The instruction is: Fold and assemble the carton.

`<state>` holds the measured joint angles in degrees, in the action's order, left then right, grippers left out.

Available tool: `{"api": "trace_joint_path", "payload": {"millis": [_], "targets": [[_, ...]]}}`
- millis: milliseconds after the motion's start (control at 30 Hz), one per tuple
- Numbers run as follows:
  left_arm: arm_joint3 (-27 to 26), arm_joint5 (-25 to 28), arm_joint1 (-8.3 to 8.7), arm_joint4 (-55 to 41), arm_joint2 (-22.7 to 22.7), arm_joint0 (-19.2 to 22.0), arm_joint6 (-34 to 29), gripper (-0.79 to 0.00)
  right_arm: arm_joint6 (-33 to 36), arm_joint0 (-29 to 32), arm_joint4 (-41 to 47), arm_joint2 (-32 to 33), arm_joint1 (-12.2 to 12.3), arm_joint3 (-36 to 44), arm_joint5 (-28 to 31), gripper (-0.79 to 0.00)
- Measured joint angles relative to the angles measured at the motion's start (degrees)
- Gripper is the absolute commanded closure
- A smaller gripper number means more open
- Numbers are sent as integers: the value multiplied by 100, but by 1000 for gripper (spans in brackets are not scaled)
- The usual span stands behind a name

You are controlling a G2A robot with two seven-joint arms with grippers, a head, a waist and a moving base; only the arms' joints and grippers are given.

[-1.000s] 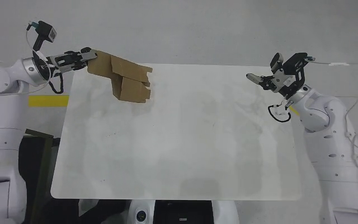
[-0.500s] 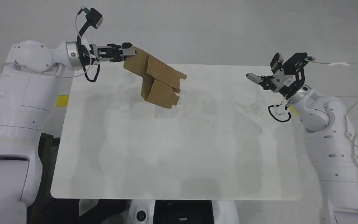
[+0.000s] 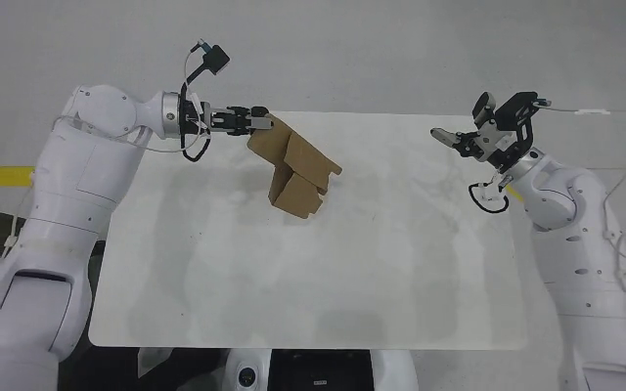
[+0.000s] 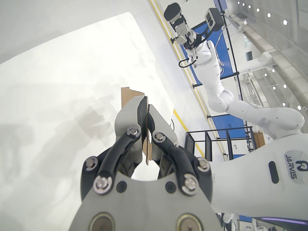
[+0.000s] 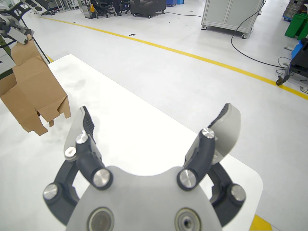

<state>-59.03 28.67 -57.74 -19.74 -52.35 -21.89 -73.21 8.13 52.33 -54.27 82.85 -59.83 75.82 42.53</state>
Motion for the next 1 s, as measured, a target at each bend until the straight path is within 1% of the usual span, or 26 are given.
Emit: {"api": "trace_joint_path", "payload": {"millis": [200, 367, 900, 1000], "targets": [[-281, 27, -7, -69, 58, -146, -202, 0, 0, 0, 0, 0, 0, 0, 0, -785], [-539, -76, 16, -248, 31, -271, -317, 0, 0, 0, 0, 0, 0, 0, 0, -785], [-564, -90, 22, -269, 23, -284, -330, 0, 1, 3, 2, -1, 0, 1, -2, -785], [-685, -154, 36, -183, -11, -372, -182, 0, 156, 50, 242, -47, -1, 35, 101, -785]]}}
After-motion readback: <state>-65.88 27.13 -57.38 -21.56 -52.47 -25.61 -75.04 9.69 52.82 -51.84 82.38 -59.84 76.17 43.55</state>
